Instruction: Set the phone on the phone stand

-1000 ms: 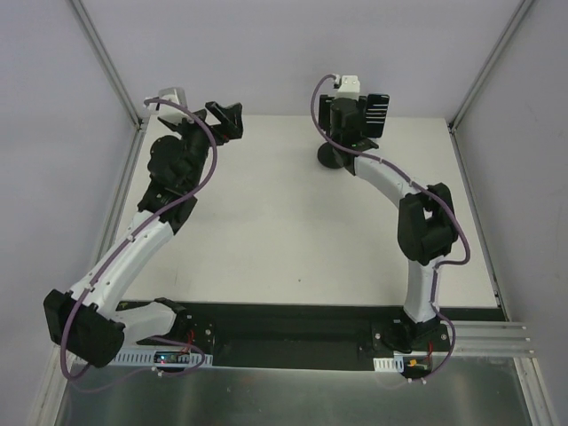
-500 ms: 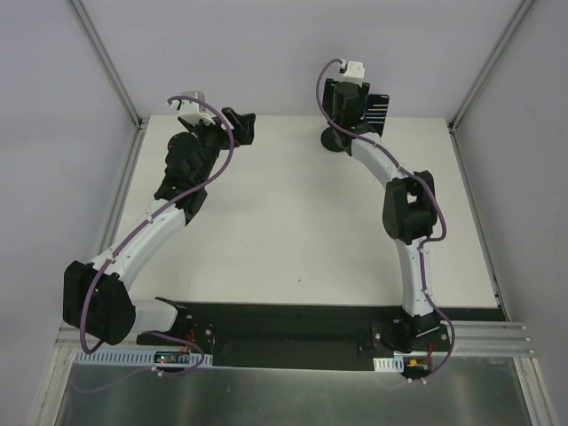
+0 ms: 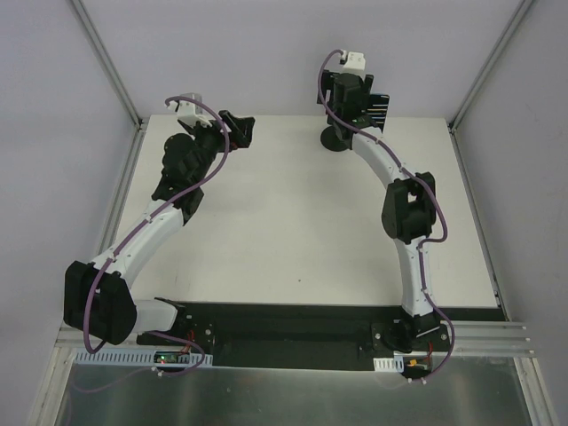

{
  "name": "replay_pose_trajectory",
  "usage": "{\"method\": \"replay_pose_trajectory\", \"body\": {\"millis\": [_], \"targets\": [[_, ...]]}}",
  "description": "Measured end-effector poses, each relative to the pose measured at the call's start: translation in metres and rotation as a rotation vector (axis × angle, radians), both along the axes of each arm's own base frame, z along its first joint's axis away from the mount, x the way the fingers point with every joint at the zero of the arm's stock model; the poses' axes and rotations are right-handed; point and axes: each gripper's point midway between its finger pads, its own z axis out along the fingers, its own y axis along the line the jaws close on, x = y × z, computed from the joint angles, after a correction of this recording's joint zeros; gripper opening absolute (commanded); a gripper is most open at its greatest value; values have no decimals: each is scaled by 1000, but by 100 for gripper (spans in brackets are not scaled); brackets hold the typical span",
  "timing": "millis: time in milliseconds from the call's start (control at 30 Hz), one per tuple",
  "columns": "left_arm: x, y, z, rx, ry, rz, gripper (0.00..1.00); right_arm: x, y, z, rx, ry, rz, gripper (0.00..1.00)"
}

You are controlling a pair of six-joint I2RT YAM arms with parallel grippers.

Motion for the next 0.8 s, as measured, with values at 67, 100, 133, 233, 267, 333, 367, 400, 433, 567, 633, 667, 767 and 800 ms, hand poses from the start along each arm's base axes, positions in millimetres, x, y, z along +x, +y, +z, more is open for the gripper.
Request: {"method": "replay_pose_trajectory", "body": {"millis": [67,100,133,233,267,333,367,400,433,567,633,667,767,800], "targets": [[-1,-3,0,0,0,-17,99,0,0,9,3,-11,3,96],[-2,-4,0,1,0,-23,99,-2,0,11,1,-8,4,96],[-3,-5,-1,1,3,-31,99,-5,-1,13,-1,-1,6,96],[-6,-11,-4,-6,23,-66,99,-22,-5,18,-17,39,13,96],[-7,-14,-4,-11,32,-84,99,-33,-9,21,-25,55,11,96],[-14,-20,-1,-32,43,-128,99,-63,-19,29,-46,88,5,96],[-19,-23,2,-43,48,-151,99,-86,-25,36,-57,102,2,96],[-23,-25,5,-52,50,-170,99,-106,-29,43,-65,112,0,96],[-30,-27,10,-69,54,-191,99,-131,-35,55,-65,114,-1,96],[-70,-26,28,-144,60,-259,99,-236,-51,102,15,66,30,96],[-97,-22,25,-185,61,-288,99,-289,-64,112,93,28,67,96],[-112,-18,16,-201,77,-296,99,-314,-73,108,130,24,84,96],[-147,-9,-15,-214,150,-308,99,-369,-93,82,227,17,124,96],[-158,-7,-25,-208,179,-311,99,-384,-97,63,244,44,141,96]]}}
